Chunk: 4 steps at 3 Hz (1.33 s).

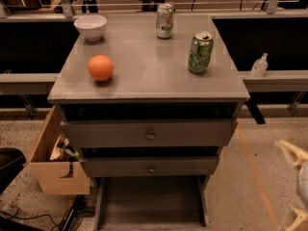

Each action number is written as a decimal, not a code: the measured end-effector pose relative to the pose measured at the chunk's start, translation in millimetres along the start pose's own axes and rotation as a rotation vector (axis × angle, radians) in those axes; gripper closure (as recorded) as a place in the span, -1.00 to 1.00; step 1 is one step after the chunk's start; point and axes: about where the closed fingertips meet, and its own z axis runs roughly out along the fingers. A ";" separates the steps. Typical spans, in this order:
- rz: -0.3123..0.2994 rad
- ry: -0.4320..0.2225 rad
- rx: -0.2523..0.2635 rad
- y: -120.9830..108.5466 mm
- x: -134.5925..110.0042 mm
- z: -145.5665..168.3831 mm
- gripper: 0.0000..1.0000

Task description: Close bottom drawer

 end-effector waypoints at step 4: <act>-0.001 -0.002 -0.031 58.9 31.7 76.6 -1.00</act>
Offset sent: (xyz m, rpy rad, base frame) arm -0.0214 0.0007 -0.0298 -0.0004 0.0571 0.0045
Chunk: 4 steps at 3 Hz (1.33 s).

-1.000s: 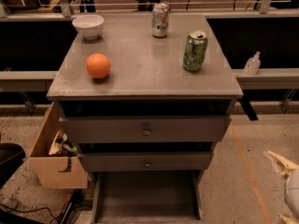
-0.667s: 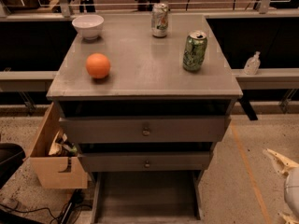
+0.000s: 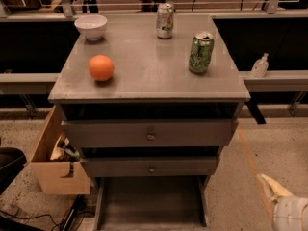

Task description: Close bottom drawer

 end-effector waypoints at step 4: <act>-0.029 0.016 -0.074 111.1 98.5 267.5 -1.00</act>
Offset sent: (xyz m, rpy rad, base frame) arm -0.0285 0.0108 -0.2654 -0.0419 0.0002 0.0721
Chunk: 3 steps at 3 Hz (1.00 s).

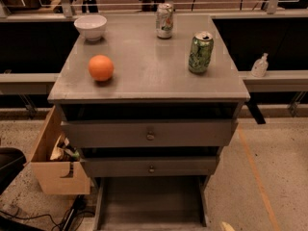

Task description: Close bottom drawer

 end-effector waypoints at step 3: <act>-0.020 0.034 -0.139 29.7 -8.9 68.2 -0.66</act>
Offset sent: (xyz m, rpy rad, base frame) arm -0.0109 0.0545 -0.0861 -0.0061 0.1700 0.0631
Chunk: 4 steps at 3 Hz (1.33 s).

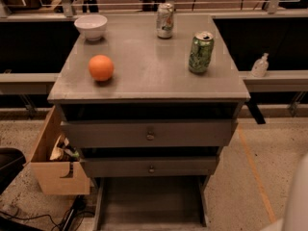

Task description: Close bottom drawer

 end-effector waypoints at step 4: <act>-0.011 -0.003 -0.158 31.8 -12.8 98.6 1.00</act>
Offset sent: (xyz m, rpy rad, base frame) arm -0.0127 0.0533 -0.1098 0.0329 0.1728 0.0739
